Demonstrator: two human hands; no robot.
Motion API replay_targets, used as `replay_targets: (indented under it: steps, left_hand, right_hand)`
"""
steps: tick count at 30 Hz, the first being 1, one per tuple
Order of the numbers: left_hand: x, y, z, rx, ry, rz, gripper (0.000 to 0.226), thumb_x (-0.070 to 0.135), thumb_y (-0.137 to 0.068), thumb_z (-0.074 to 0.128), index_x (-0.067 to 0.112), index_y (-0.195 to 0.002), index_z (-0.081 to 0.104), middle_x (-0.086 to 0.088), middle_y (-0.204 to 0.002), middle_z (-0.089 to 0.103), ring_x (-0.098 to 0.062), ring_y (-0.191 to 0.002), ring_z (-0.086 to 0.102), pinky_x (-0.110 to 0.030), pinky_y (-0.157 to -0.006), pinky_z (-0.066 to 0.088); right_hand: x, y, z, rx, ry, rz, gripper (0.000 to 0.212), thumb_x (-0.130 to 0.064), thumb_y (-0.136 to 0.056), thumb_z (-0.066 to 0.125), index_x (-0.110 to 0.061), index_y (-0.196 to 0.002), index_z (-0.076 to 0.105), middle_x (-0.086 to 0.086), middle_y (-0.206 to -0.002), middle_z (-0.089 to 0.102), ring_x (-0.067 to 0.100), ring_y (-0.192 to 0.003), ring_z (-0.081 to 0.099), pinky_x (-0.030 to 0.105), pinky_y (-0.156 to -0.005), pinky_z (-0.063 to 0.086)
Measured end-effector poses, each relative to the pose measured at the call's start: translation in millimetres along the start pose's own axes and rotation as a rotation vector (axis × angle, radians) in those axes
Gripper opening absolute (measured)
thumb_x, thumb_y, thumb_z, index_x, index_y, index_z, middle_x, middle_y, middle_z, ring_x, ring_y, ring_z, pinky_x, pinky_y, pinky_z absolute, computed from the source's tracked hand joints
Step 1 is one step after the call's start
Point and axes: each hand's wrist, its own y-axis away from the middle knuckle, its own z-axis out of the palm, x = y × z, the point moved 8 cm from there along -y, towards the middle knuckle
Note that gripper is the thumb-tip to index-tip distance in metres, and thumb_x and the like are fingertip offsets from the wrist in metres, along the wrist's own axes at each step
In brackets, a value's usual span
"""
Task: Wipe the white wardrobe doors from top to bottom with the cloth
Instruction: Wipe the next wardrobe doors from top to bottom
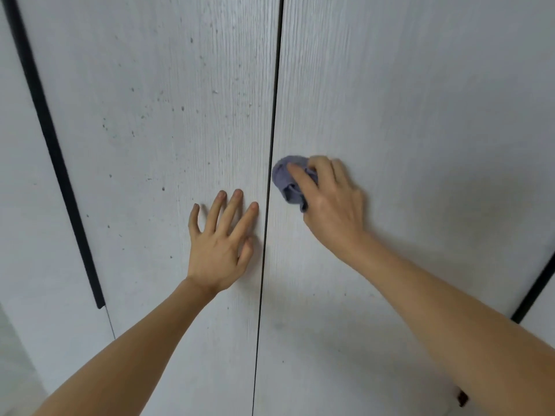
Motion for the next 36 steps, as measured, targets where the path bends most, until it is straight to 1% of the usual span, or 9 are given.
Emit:
replay_targets:
  steps: [4,7,10,14,19,25,29,33,36]
  left_hand:
    - [2,-2,1,0.014,0.024,-0.056,0.055,0.037,-0.091,0.030,0.021,-0.143,0.032,-0.013,-0.151,0.029,-0.033,-0.139,0.025,-0.061,-0.106,0.016]
    - [6,10,7,0.020,0.056,-0.106,0.055,0.036,-0.090,0.033,0.019,-0.142,0.034,-0.013,-0.150,0.032,-0.032,-0.138,0.028,-0.060,-0.104,0.021]
    - [8,28,16,0.061,0.092,-0.130,0.053,0.033,-0.089,0.033,0.016,-0.139,0.041,-0.013,-0.148,0.036,-0.031,-0.136,0.032,-0.058,-0.101,0.025]
    - [18,42,25,0.117,0.108,-0.144,0.053,0.033,-0.088,0.033,0.012,-0.135,0.046,-0.012,-0.146,0.040,-0.030,-0.135,0.035,-0.054,-0.100,0.028]
    - [31,42,22,0.229,0.155,-0.133,0.051,0.030,-0.086,0.033,0.008,-0.127,0.053,-0.009,-0.139,0.048,-0.028,-0.130,0.040,-0.048,-0.093,0.037]
    - [40,44,27,0.266,0.170,-0.152,0.068,0.040,-0.084,0.018,0.007,-0.138,0.042,-0.009,-0.150,0.035,-0.028,-0.138,0.029,-0.047,-0.103,0.033]
    - [42,48,31,0.263,0.190,-0.175,0.066,0.040,-0.087,0.019,0.011,-0.144,0.033,-0.006,-0.155,0.024,-0.025,-0.143,0.019,-0.043,-0.110,0.026]
    - [43,49,31,0.293,0.199,-0.182,0.061,0.037,-0.089,0.025,0.012,-0.145,0.032,-0.004,-0.155,0.023,-0.023,-0.143,0.017,-0.041,-0.110,0.024]
    - [44,49,36,0.311,0.209,-0.185,0.058,0.035,-0.092,0.026,0.013,-0.145,0.031,-0.003,-0.155,0.022,-0.022,-0.144,0.016,-0.041,-0.111,0.023]
  right_hand:
    - [-6,12,6,0.043,-0.014,0.021,0.063,-0.004,-0.046,0.084,-0.009,-0.107,0.069,0.012,-0.095,0.064,0.028,-0.086,0.055,0.021,-0.045,0.031]
    - [-43,102,42,-0.100,-0.033,-0.233,0.059,-0.017,-0.045,0.085,-0.014,-0.102,0.071,0.004,-0.093,0.065,0.022,-0.088,0.044,0.024,-0.051,0.043]
    - [-64,174,65,-0.271,-0.083,-0.358,0.051,-0.020,-0.046,0.087,-0.017,-0.094,0.073,-0.001,-0.089,0.066,0.019,-0.081,0.054,0.024,-0.055,0.047]
    - [-45,152,47,-0.127,-0.026,-0.251,0.055,-0.015,-0.041,0.087,-0.016,-0.094,0.073,0.003,-0.088,0.066,0.021,-0.072,0.062,0.022,-0.046,0.039]
    - [23,96,-5,0.259,0.145,0.081,0.057,0.009,-0.048,0.078,-0.001,-0.102,0.067,0.016,-0.099,0.062,0.032,-0.080,0.057,0.023,-0.047,0.032]
    - [-33,180,48,0.136,0.207,-0.210,0.056,-0.019,-0.052,0.079,-0.004,-0.104,0.066,0.008,-0.105,0.062,0.024,-0.085,0.045,0.031,-0.066,0.036]
    - [-38,202,58,0.172,0.270,-0.383,0.016,-0.010,-0.073,0.059,-0.009,-0.086,0.068,0.003,-0.087,0.063,0.020,-0.076,0.043,0.029,-0.060,0.032]
    - [27,167,2,0.347,0.322,-0.065,0.038,0.002,-0.054,0.079,-0.004,-0.089,0.066,0.010,-0.088,0.062,0.027,-0.069,0.056,0.018,-0.043,0.020]
    - [63,164,-25,0.462,0.205,0.243,0.054,0.012,-0.056,0.073,-0.003,-0.107,0.062,0.018,-0.096,0.058,0.035,-0.077,0.055,0.020,-0.046,0.022]
